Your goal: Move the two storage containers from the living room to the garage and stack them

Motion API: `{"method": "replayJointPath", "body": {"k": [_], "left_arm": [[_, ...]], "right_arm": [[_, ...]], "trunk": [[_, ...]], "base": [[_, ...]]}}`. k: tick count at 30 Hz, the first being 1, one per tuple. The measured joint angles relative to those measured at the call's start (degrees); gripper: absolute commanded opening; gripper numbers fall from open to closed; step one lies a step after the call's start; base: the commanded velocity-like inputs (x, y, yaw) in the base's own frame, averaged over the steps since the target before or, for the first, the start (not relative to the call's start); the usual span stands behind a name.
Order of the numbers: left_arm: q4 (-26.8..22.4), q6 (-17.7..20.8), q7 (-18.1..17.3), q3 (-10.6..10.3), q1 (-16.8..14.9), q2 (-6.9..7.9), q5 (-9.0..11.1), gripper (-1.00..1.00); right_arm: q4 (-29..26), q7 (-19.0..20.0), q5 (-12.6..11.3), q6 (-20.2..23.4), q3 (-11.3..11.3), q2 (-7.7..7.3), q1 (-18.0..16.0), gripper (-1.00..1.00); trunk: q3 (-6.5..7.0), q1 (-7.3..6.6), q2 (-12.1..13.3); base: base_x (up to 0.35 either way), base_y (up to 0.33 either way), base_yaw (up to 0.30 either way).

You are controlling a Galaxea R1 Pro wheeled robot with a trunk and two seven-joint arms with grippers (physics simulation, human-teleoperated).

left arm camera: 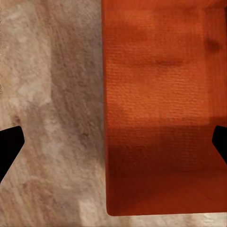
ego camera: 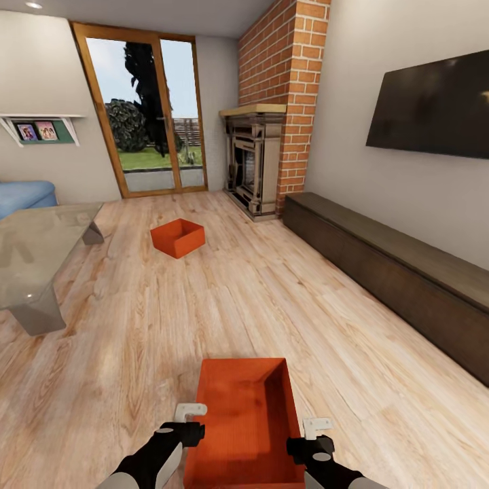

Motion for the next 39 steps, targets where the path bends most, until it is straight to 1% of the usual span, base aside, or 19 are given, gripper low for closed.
{"method": "replayJointPath", "body": {"k": [15, 24, 27, 32, 39], "left_arm": [[0.1, 0.0, 0.0, 0.0, 0.0, 0.0, 0.0, 1.0], [0.1, 0.0, 0.0, 0.0, 0.0, 0.0, 0.0, 1.0], [0.1, 0.0, 0.0, 0.0, 0.0, 0.0, 0.0, 1.0], [0.0, 0.0, 0.0, 0.0, 0.0, 0.01, 0.0, 1.0], [0.0, 0.0, 0.0, 0.0, 0.0, 0.01, 0.0, 1.0]], "right_arm": [[0.0, 0.1, 0.0, 0.0, 0.0, 0.0, 0.0, 1.0], [0.0, 0.0, 0.0, 0.0, 0.0, -0.04, 0.0, 1.0], [0.1, -0.1, -0.1, 0.0, -0.1, -0.35, 0.0, 1.0], [0.1, -0.2, -0.2, -0.1, -0.1, -0.87, 0.0, 1.0], [0.1, -0.2, -0.1, -0.1, -0.1, -0.96, 0.0, 1.0]], "trunk": [[-2.69, 3.29, -6.0], [-2.69, 3.3, -6.0], [-2.73, 3.3, -6.0], [-3.05, 3.3, -6.0], [-3.62, 3.3, -6.0]], "base": [[0.0, 0.0, 0.0], [0.0, 0.0, 0.0], [0.0, 0.0, 0.03], [0.0, 0.0, 0.087], [0.0, 0.0, 0.106]]}}
